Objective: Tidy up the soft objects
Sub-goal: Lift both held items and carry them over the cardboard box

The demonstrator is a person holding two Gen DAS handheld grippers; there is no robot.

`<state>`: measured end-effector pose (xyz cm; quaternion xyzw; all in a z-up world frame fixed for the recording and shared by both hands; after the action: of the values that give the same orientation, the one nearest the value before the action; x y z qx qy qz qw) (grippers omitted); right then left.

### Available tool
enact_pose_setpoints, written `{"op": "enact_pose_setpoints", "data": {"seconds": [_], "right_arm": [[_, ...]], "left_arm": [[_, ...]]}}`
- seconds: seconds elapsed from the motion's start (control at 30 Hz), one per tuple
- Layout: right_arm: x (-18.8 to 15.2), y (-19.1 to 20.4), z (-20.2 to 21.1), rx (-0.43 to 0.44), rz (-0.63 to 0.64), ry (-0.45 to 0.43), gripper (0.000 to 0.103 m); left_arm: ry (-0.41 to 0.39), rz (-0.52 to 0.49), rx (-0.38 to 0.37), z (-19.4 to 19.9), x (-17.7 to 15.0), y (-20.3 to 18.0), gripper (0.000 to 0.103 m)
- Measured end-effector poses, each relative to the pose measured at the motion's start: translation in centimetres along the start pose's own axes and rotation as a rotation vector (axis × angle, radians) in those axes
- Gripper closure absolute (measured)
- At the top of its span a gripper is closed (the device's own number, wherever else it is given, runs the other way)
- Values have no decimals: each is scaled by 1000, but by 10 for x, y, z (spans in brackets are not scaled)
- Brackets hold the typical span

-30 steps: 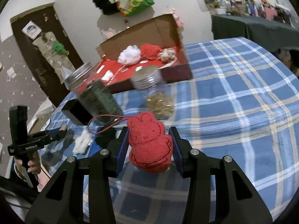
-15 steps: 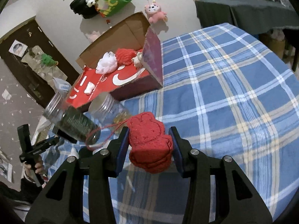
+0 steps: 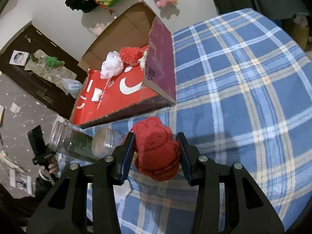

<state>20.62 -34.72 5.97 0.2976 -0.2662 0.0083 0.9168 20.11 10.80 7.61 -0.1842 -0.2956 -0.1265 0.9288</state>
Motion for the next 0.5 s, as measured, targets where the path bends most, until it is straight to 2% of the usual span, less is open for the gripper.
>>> {"op": "enact_pose_setpoints", "data": {"seconds": [0.17, 0.5], "right_arm": [[16, 2, -6, 35, -16, 46, 62], [41, 20, -11, 61, 19, 82, 62]], "left_arm": [[20, -25, -9, -1, 10, -3, 55], [34, -14, -22, 2, 22, 3, 55]]}}
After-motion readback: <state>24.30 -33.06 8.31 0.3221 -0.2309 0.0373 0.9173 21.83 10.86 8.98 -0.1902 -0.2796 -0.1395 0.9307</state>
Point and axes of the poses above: each gripper's, at about its wrist camera, not at the fingertips, and z roughly against the way its jaws point, y to its left, x to its top, the point moved 1 cm from there along -z, roughly the way its jaws point, and after that the axes turned 4 degrees about z, right-handed, at the moved point
